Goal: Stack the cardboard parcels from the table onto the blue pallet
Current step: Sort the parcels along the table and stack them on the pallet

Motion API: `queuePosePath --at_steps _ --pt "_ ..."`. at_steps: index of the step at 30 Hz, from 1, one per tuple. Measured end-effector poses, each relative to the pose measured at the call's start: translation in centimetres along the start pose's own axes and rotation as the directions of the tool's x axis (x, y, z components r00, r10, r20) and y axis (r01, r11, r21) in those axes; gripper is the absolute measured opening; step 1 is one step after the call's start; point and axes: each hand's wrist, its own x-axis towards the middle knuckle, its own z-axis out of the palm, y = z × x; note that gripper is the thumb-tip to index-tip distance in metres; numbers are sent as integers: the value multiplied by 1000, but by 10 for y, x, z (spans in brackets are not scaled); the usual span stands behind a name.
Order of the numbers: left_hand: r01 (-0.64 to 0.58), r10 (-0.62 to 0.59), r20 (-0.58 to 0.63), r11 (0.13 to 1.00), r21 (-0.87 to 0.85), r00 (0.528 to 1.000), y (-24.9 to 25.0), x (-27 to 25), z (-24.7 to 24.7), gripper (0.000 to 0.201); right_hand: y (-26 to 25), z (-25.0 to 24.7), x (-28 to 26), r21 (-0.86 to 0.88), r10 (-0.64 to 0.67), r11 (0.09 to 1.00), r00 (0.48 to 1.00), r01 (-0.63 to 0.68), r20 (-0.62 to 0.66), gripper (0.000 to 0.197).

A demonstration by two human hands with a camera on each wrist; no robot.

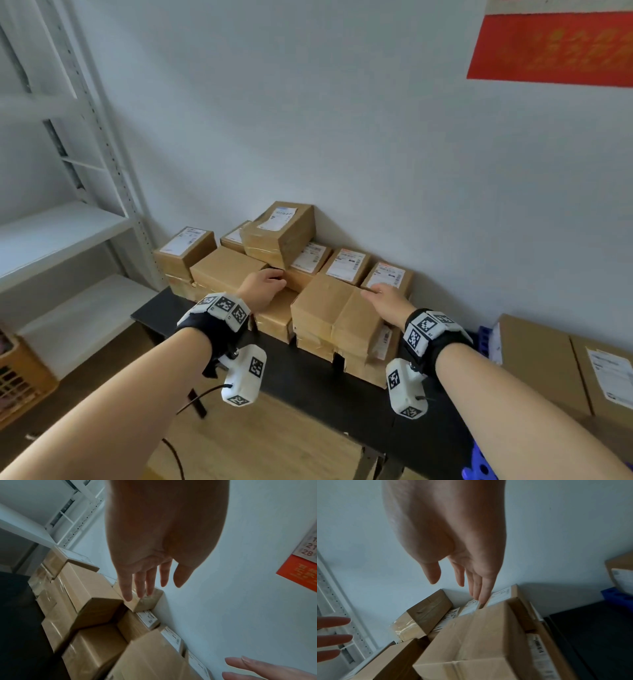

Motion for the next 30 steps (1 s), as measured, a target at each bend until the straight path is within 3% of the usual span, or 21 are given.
queuePosePath --at_steps 7,12,18,25,30 --pt "-21 20 37 999 33 999 -38 55 -85 40 -70 55 32 73 29 997 998 -26 -48 55" --pt "-49 49 -15 998 35 999 -49 98 -118 36 -109 77 64 102 34 994 995 -25 -90 52" --pt "-24 25 5 999 -43 1000 -57 159 -134 42 -138 97 119 201 54 979 997 -42 -50 60" --pt "52 -48 166 998 -21 985 -56 223 -128 54 -154 107 181 399 154 907 988 -135 -16 84" --pt "75 -58 226 995 -66 972 -50 262 -118 52 -162 114 209 456 162 878 987 -146 6 90"
